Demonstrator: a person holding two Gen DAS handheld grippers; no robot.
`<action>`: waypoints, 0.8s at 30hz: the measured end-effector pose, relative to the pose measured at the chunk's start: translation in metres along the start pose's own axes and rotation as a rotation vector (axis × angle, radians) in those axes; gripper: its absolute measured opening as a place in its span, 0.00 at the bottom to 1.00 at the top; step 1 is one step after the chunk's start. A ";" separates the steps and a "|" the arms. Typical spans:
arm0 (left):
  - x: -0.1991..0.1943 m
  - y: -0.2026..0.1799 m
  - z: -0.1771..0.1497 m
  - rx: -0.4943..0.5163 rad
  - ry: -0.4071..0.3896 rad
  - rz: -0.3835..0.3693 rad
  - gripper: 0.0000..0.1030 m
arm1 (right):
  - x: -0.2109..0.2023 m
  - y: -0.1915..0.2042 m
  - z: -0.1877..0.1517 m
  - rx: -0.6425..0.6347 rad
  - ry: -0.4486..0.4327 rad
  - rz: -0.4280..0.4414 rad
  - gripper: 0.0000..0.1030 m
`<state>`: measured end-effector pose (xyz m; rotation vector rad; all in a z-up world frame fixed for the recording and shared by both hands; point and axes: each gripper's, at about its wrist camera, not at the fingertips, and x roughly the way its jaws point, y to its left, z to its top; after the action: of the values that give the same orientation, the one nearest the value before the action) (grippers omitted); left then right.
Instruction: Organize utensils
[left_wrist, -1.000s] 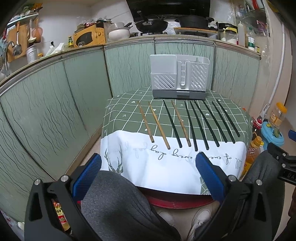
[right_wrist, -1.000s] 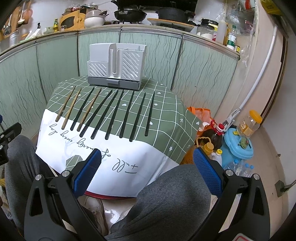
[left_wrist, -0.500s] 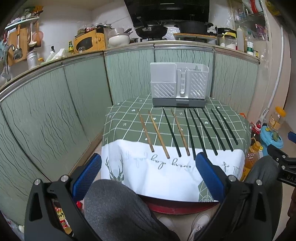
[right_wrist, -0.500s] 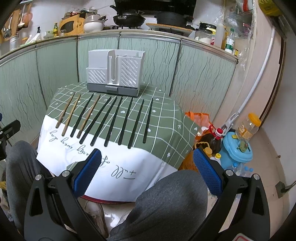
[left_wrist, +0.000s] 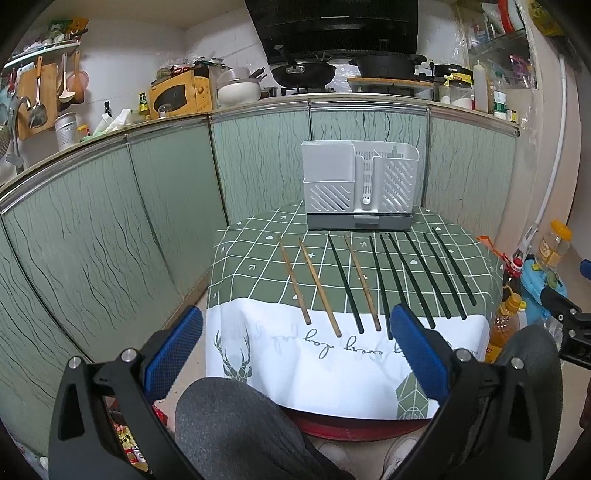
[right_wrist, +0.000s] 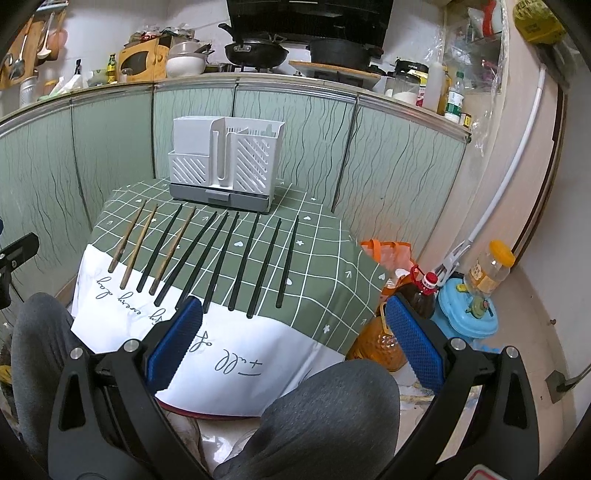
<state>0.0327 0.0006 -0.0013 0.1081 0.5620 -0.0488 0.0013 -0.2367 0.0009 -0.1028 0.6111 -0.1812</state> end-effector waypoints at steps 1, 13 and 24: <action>0.002 0.000 0.000 0.001 0.004 0.010 0.96 | 0.001 -0.001 0.000 0.001 0.001 0.000 0.92; 0.043 0.018 -0.003 -0.054 0.011 0.043 0.96 | 0.037 -0.012 -0.001 0.006 0.023 0.029 0.92; 0.111 0.021 -0.004 -0.059 0.054 0.068 0.91 | 0.095 -0.019 -0.004 0.037 0.068 0.059 0.92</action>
<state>0.1258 0.0204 -0.0619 0.0710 0.6124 0.0364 0.0727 -0.2747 -0.0530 -0.0433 0.6774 -0.1393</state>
